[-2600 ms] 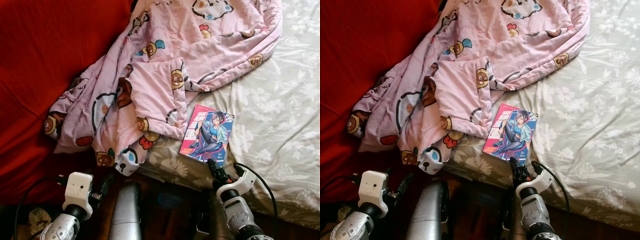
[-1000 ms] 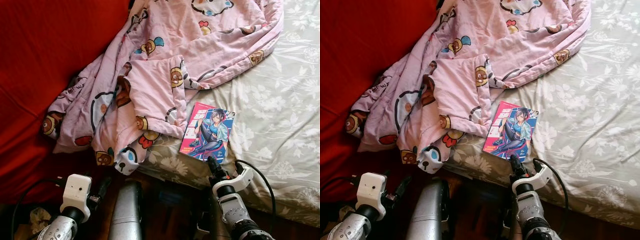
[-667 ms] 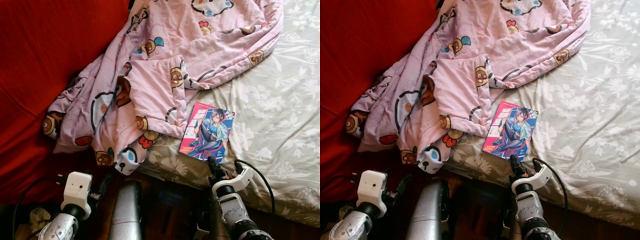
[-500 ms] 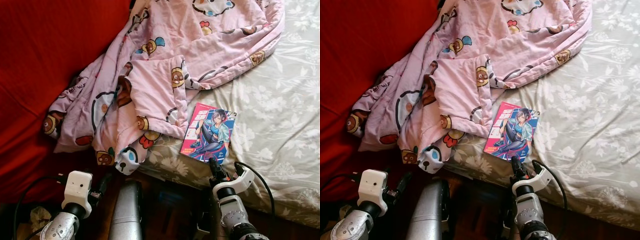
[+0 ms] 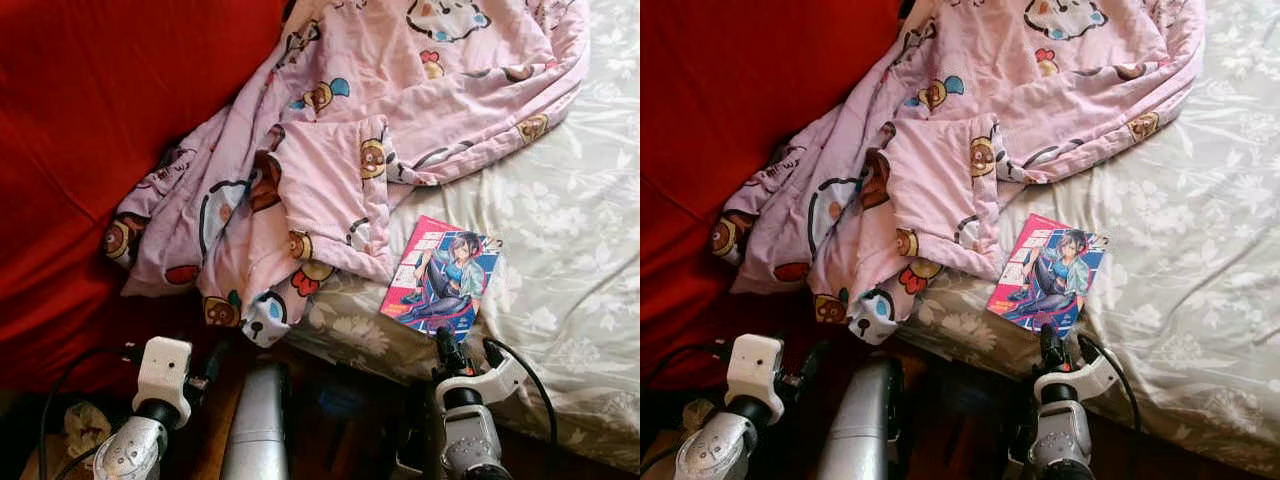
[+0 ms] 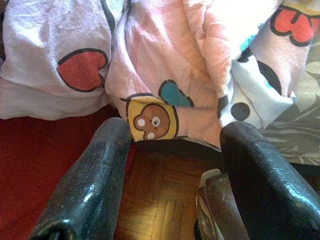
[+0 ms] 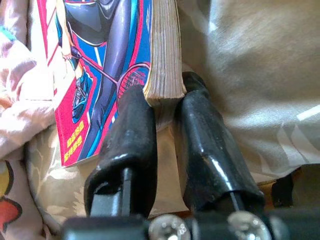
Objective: Clean up the room
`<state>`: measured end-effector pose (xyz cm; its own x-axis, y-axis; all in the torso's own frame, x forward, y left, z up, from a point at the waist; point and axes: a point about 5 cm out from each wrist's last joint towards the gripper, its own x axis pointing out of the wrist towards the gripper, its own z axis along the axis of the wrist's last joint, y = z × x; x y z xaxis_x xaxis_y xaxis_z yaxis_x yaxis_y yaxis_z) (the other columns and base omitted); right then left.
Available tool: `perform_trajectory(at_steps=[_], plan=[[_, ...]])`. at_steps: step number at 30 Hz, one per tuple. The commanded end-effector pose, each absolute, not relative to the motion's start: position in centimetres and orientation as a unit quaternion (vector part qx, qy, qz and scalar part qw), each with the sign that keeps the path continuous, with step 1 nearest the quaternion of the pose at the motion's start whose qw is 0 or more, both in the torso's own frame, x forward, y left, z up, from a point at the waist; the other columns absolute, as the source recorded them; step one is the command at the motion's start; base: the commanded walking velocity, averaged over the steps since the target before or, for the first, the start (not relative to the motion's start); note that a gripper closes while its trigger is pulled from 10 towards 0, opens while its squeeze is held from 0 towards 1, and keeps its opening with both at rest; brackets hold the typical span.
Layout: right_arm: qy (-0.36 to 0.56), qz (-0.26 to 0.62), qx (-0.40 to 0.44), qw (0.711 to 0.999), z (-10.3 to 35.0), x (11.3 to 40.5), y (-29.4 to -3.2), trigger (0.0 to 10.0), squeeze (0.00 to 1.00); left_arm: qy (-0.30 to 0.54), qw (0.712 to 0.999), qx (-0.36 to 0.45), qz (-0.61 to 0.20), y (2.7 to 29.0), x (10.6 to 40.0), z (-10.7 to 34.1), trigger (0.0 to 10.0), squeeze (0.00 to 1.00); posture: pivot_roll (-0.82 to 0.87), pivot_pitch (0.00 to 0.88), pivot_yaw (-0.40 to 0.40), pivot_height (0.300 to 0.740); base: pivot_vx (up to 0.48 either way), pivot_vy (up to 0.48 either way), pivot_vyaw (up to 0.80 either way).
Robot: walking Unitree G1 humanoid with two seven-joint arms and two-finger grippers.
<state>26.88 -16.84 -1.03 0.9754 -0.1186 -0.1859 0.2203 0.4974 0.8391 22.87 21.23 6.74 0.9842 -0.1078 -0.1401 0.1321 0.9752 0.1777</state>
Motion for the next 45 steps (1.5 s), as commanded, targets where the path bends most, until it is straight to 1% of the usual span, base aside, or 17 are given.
perform_trajectory(at_steps=[1, 7, 13, 17, 22, 28, 29, 30, 32, 33, 34, 36, 38, 40, 41, 44, 45], plan=[[0.066, -0.188, 0.512, 0.835, -3.3, 24.0, -18.4, 0.0, 0.00, 0.087, 0.991, 0.091, -0.054, 21.5, 22.2, 5.6, 10.0, 0.00, 0.22, 0.296, 0.011, 0.611, 0.000, 0.000, 0.00], [0.063, -0.222, 0.506, 0.831, -3.8, 22.8, -19.6, 0.0, 0.00, 0.082, 0.991, 0.093, -0.048, 21.6, 22.4, 5.7, 10.0, 0.00, 0.22, 0.282, 0.008, 0.611, 0.000, 0.000, 0.00], [0.053, -0.215, 0.494, 0.841, -3.5, 22.3, -20.0, 0.0, 0.00, 0.081, 0.991, 0.094, -0.046, 21.7, 22.5, 5.4, 10.0, 0.00, 0.20, 0.270, 0.006, 0.611, 0.000, 0.000, 0.00], [0.038, -0.229, 0.492, 0.839, -3.2, 21.7, -20.5, 0.0, 0.00, 0.079, 0.991, 0.093, -0.045, 21.7, 22.6, 5.4, 10.0, 0.00, 0.20, 0.266, 0.005, 0.611, 0.000, 0.000, 0.00], [0.040, -0.255, 0.497, 0.829, -3.5, 21.4, -21.2, 0.0, 0.00, 0.078, 0.992, 0.094, -0.044, 21.7, 22.7, 5.3, 10.0, 0.00, 0.20, 0.263, 0.004, 0.611, 0.000, 0.000, 0.00], [0.025, -0.265, 0.490, 0.830, -2.8, 21.7, -22.0, 0.0, 0.00, 0.076, 0.992, 0.095, -0.040, 21.8, 22.7, 5.4, 10.0, 0.00, 0.20, 0.260, 0.002, 0.611, 0.000, 0.000, 0.00], [0.029, -0.259, 0.467, 0.845, -2.4, 21.7, -22.1, 0.0, 0.00, 0.077, 0.992, 0.095, -0.040, 21.8, 22.7, 5.2, 10.0, 0.00, 0.19, 0.255, 0.001, 0.611, 0.000, 0.000, 0.00], [0.029, -0.259, 0.467, 0.845, -2.4, 21.7, -22.1, 0.0, 0.00, 0.077, 0.992, 0.095, -0.040, 21.8, 22.7, 5.2, 10.0, 0.00, 0.19, 0.255, 0.001, 0.611, 0.000, 0.000, 0.00], [0.035, -0.244, 0.419, 0.874, -1.7, 22.0, -22.3, 0.0, 0.00, 0.079, 0.992, 0.092, -0.039, 21.7, 22.8, 5.0, 10.0, 0.00, 0.19, 0.244, 0.000, 0.611, 0.000, 0.000, 0.00], [0.036, -0.240, 0.405, 0.881, -1.5, 22.1, -22.3, 0.0, 0.00, 0.080, 0.992, 0.091, -0.039, 21.7, 22.9, 4.9, 10.0, 0.00, 0.19, 0.241, 0.000, 0.611, 0.000, 0.000, 0.00], [0.033, -0.219, 0.375, 0.900, -0.9, 22.6, -22.3, 0.0, 0.00, 0.083, 0.992, 0.088, -0.038, 21.5, 23.0, 4.6, 10.0, 0.00, 0.18, 0.227, -0.003, 0.611, 0.000, 0.000, 0.00], [0.031, -0.213, 0.365, 0.906, -0.7, 22.7, -22.3, 0.0, 0.00, 0.083, 0.992, 0.087, -0.038, 21.5, 23.1, 4.6, 10.0, 0.00, 0.18, 0.227, -0.003, 0.611, 0.000, 0.000, 0.00], [0.033, -0.177, 0.309, 0.934, 0.4, 23.6, -22.2, 0.0, 0.00, 0.088, 0.993, 0.072, -0.027, 21.5, 23.5, 4.1, 10.0, 0.00, 0.16, 0.178, -0.011, 0.611, 0.000, 0.000, 0.00], [0.036, -0.146, 0.260, 0.954, 1.1, 24.3, -22.0, 0.0, 0.00, 0.092, 0.994, 0.060, -0.019, 21.4, 23.9, 3.8, 10.0, 0.00, 0.14, 0.161, -0.015, 0.611, 0.000, 0.000, 0.00], [0.039, -0.126, 0.235, 0.963, 1.6, 24.9, -21.9, 10.0, 0.00, 0.094, 0.994, 0.052, -0.015, 21.3, 24.4, 3.6, 10.0, 0.00, 0.13, 0.135, -0.020, 0.611, 0.000, 0.000, 0.00], [0.037, -0.109, 0.199, 0.973, 2.3, 25.4, -21.9, 10.0, 0.00, 0.095, 0.994, 0.048, -0.013, 21.2, 24.8, 3.4, 10.0, 0.00, 0.12, 0.128, -0.023, 0.611, 0.000, 0.000, 0.00], [0.037, -0.097, 0.178, 0.978, 2.7, 25.7, -21.9, 10.0, 0.00, 0.096, 0.994, 0.045, -0.011, 21.1, 25.0, 3.3, 10.0, 0.00, 0.11, 0.102, -0.027, 0.611, 0.000, 0.000, 0.00]])
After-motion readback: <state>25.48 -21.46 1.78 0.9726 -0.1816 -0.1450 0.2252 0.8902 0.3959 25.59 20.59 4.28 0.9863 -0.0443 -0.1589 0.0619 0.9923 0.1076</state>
